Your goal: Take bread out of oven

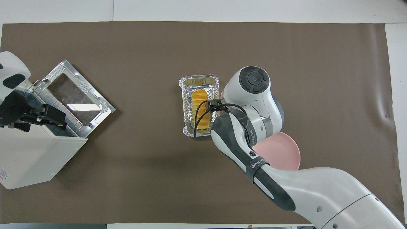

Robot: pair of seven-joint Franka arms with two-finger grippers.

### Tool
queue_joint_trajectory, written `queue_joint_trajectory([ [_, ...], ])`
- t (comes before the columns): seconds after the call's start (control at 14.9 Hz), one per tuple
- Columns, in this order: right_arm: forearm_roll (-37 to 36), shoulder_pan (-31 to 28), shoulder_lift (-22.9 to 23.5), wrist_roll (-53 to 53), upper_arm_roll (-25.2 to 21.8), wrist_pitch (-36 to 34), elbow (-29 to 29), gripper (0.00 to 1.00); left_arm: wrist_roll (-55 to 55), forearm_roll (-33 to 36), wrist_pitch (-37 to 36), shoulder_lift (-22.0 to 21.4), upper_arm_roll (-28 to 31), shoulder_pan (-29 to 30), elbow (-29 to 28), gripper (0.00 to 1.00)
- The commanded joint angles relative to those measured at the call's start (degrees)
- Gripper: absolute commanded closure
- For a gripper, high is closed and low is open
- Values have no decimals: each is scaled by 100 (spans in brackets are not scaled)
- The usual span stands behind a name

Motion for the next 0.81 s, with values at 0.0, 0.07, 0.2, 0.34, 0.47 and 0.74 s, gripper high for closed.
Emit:
queue_joint_trajectory([
  [0.0,82,15,-185,28,-8,221,-224,19,43,76,138,-221,-5,65,-239,0],
  [0.07,82,23,-185,45,-8,283,-232,22,34,76,146,-221,-5,65,-204,0],
  [0.2,91,181,-167,89,-17,371,-294,33,43,76,164,-238,-5,65,-107,0],
  [0.34,91,190,-167,142,-8,529,-364,38,34,76,164,-256,-5,65,-107,0],
  [0.47,91,190,-167,142,-17,548,-382,44,34,76,164,-247,-5,65,-107,0],
  [0.74,91,190,-176,151,-17,530,-426,100,25,76,164,-256,-5,65,-107,0],
])
